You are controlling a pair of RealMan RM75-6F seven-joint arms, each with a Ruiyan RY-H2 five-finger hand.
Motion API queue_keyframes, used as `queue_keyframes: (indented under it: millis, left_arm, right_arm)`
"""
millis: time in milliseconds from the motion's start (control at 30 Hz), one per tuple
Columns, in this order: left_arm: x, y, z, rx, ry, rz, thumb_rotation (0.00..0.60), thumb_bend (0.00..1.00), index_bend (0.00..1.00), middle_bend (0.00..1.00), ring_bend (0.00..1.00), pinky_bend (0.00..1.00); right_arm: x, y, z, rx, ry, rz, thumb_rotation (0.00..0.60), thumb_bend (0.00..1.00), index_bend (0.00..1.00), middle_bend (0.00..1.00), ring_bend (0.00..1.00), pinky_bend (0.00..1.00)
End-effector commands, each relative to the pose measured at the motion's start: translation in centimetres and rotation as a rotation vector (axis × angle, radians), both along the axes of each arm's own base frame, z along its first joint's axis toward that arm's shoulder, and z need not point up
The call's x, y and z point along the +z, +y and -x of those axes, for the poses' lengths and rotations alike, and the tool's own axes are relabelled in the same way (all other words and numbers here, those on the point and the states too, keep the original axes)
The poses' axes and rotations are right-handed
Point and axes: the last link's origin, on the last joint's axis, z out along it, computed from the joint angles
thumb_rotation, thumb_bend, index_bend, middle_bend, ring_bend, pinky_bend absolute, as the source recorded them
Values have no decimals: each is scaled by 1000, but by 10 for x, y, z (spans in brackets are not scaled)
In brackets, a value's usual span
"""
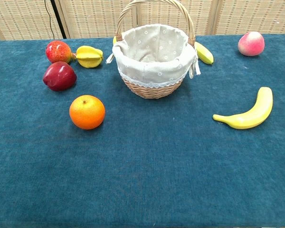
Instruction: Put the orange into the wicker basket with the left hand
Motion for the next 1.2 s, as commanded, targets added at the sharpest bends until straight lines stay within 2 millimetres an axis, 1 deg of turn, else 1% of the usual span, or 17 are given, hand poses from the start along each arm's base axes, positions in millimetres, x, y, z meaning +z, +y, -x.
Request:
queue_keyframes:
  millis: [33, 433, 567, 667, 900, 967, 1200]
  left_arm:
    - [-2, 2, -1, -8, -6, 7, 600, 0, 0, 0, 0, 0]
    - [-10, 7, -11, -34, -7, 39, 600, 0, 0, 0, 0, 0]
    - [-13, 8, -20, -52, -13, 49, 600, 0, 0, 0, 0, 0]
    - [-19, 11, -29, -72, -24, 71, 600, 0, 0, 0, 0, 0]
    - [-54, 19, -58, -145, -68, 181, 600, 0, 0, 0, 0, 0]
    - [-63, 21, -64, -156, -76, 205, 600, 0, 0, 0, 0, 0]
    - [-110, 31, -86, -198, -85, 309, 600, 0, 0, 0, 0, 0]
  right_arm:
    - [1, 0, 0, 1, -2, 5, 600, 0, 151, 0, 0, 0]
    - [5, -1, 3, -7, -17, 12, 600, 0, 152, 0, 0, 0]
    - [5, -1, 3, -3, -20, 8, 600, 0, 152, 0, 0, 0]
    - [5, -2, 3, -2, -27, 8, 600, 0, 152, 0, 0, 0]
    - [9, 0, 3, 3, -38, 16, 600, 0, 152, 0, 0, 0]
    - [10, 1, 3, 3, -40, 18, 600, 0, 152, 0, 0, 0]
    - [16, 4, 4, 2, -48, 38, 600, 0, 152, 0, 0, 0]
